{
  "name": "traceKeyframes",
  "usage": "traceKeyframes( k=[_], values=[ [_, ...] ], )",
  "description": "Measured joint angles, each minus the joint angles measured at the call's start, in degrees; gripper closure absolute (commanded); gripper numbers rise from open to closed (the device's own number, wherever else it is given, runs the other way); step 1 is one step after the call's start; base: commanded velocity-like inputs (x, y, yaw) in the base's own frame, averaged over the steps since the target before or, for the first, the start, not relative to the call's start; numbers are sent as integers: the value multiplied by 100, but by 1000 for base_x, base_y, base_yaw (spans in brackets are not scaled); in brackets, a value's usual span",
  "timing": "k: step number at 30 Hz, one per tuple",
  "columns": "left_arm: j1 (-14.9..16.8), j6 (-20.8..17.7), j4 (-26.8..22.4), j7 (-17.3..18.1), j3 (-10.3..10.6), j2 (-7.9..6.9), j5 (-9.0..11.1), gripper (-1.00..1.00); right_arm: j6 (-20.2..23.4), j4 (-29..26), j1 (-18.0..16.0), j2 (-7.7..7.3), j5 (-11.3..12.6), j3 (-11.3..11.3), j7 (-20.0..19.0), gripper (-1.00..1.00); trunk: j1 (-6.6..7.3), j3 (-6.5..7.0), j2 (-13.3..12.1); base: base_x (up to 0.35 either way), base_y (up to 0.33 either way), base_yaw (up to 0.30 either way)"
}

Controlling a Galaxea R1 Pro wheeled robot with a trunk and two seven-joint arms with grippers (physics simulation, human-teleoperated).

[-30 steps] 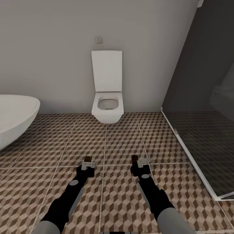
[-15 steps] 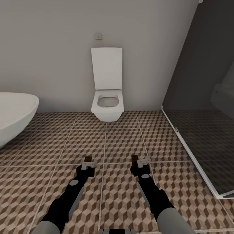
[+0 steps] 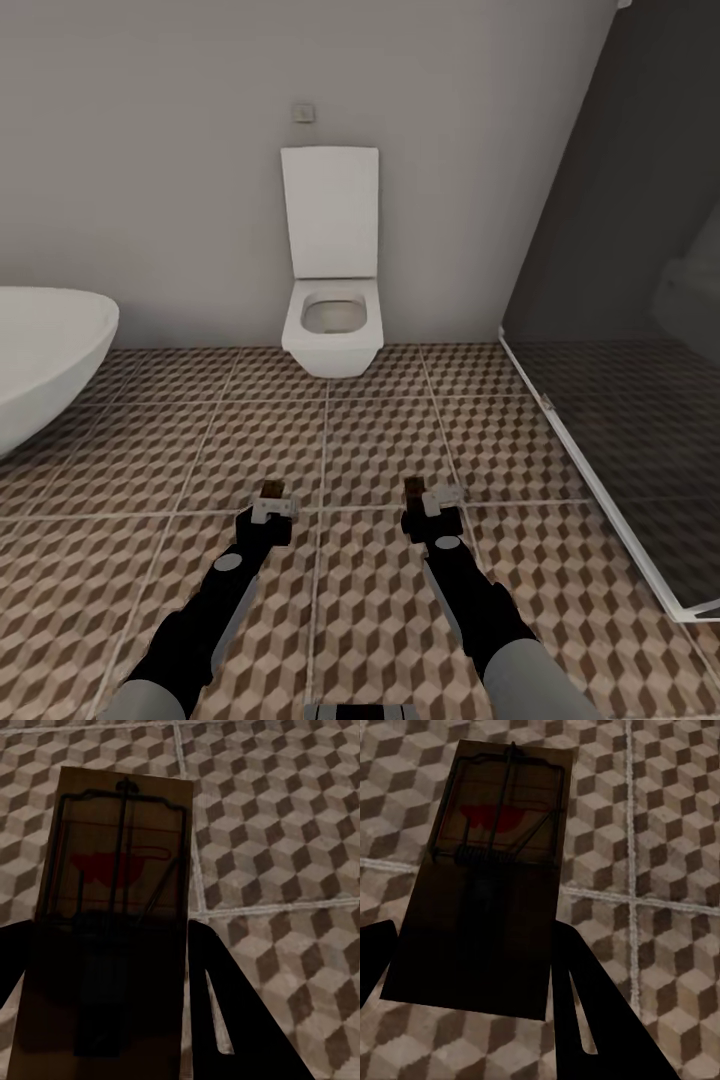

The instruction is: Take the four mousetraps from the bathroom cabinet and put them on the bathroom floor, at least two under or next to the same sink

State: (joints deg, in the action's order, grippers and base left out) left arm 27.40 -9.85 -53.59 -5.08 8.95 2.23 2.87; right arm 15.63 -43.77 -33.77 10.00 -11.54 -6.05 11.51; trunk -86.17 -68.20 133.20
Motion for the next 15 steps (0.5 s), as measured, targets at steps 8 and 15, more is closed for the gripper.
traceKeyframes(
  k=[8,15],
  values=[
    [0,-11,5,0,0,0,0,100,-11,0,2,0,0,0,0,100,0,0,0,270,185,0],
    [0,-13,14,0,0,4,0,100,-18,0,-3,0,0,0,0,100,0,0,0,280,202,0]
  ],
)
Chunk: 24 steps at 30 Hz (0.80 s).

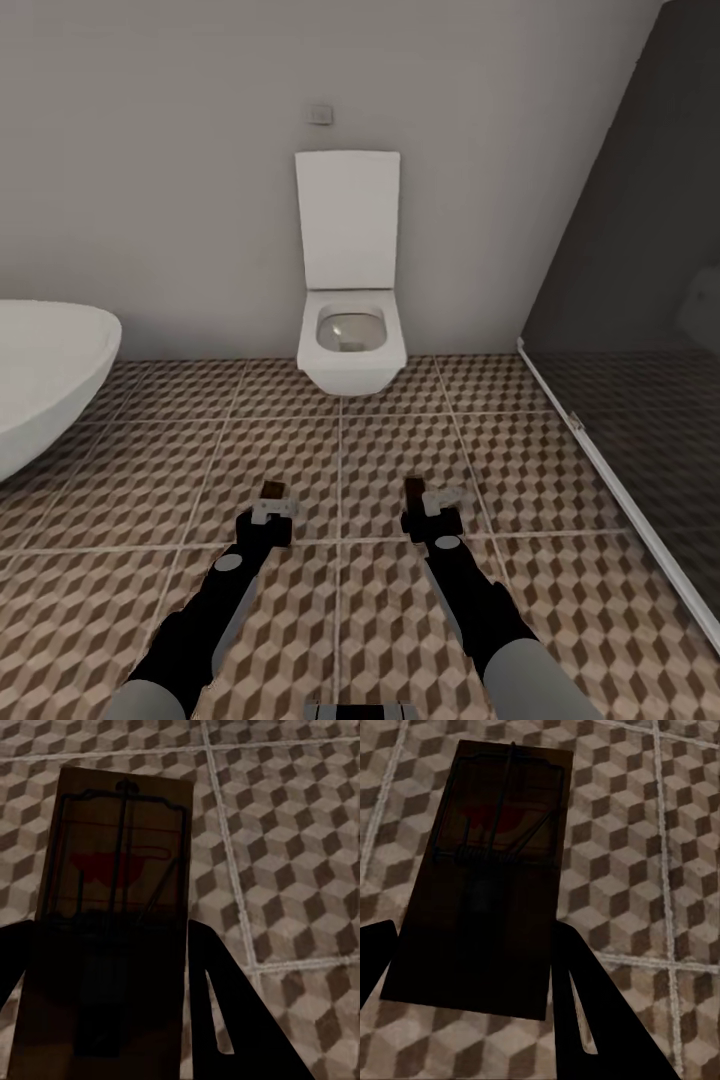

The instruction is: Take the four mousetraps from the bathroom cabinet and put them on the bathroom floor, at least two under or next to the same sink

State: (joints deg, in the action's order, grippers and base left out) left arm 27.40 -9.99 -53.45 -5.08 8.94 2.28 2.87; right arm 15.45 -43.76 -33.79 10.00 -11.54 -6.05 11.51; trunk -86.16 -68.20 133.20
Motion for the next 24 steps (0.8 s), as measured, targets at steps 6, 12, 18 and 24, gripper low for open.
traceKeyframes(
  k=[6,12,18,24],
  values=[
    [0,1,15,0,1,8,0,100,0,-1,2,0,0,0,0,100,0,0,0,305,147,0],
    [0,0,49,0,7,13,0,100,1,-1,3,0,1,0,1,100,1,0,0,339,23,0],
    [0,-6,126,-11,270,13,1,100,1,-1,2,0,1,1,0,100,1,0,0,344,2,0],
    [0,-4,246,-4,389,20,0,100,1,-1,3,0,1,1,1,100,1,0,0,344,0,0]
  ],
)
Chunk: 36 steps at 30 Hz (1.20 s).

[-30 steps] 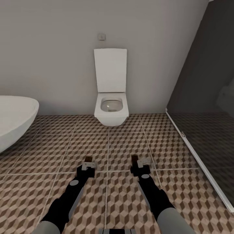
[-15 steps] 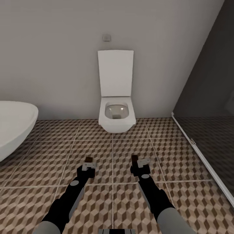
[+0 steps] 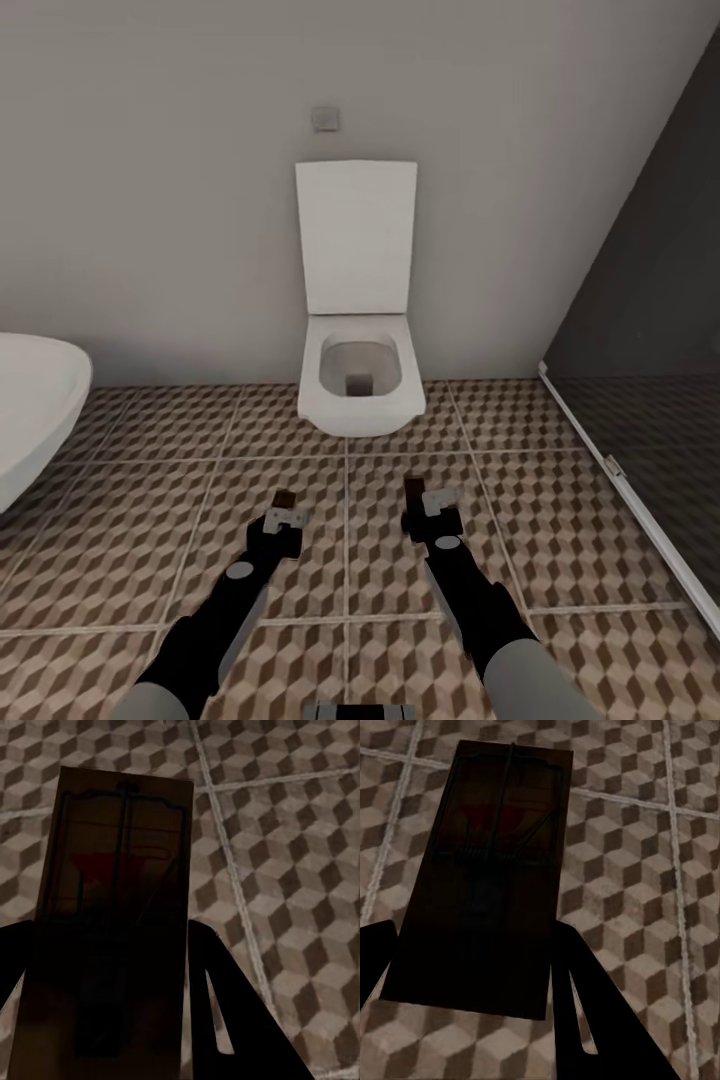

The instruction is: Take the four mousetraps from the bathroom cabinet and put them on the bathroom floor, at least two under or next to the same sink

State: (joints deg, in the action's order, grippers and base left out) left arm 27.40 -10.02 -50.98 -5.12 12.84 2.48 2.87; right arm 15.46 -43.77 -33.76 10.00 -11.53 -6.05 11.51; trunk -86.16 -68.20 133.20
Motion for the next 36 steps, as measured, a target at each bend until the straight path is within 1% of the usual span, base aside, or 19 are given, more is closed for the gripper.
traceKeyframes(
  k=[15,21,33,36],
  values=[
    [0,37,1,10,30,0,-5,100,-1,0,1,0,0,0,0,100,-1,0,0,321,-20,0],
    [0,49,-16,8,69,1,-5,100,0,0,1,0,0,0,0,100,-3,0,0,64,0,0],
    [0,50,-26,5,67,2,-1,100,0,0,-1,0,-1,0,0,100,-4,0,0,3,0,0],
    [0,50,-31,5,67,2,0,100,-2,0,1,0,0,0,0,100,-69,-54,119,0,0,0]
  ],
)
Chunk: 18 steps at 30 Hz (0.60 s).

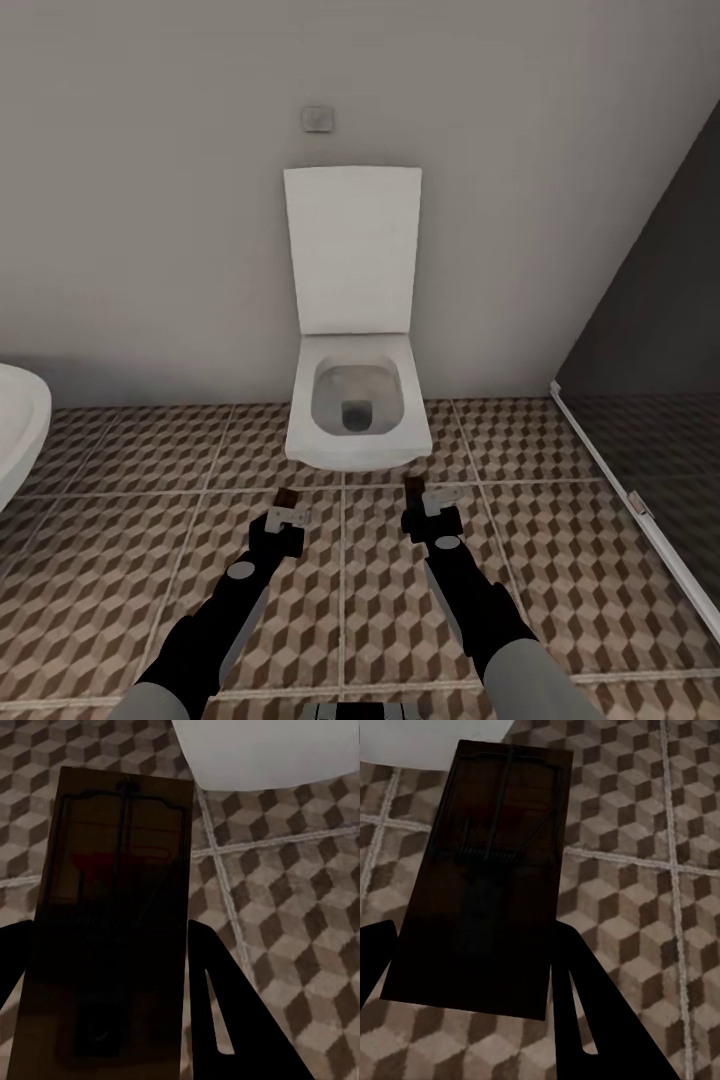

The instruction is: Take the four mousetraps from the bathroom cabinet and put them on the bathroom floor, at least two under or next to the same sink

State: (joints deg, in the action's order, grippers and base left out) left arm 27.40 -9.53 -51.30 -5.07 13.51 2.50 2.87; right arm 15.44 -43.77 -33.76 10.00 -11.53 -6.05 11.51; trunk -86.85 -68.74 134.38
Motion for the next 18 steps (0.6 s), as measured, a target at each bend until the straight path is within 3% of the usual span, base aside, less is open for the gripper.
traceKeyframes(
  k=[18],
  values=[
    [0,0,-2,-17,0,0,0,100,0,0,0,0,0,0,0,100,-395,-323,722,0,0,0]
  ],
)
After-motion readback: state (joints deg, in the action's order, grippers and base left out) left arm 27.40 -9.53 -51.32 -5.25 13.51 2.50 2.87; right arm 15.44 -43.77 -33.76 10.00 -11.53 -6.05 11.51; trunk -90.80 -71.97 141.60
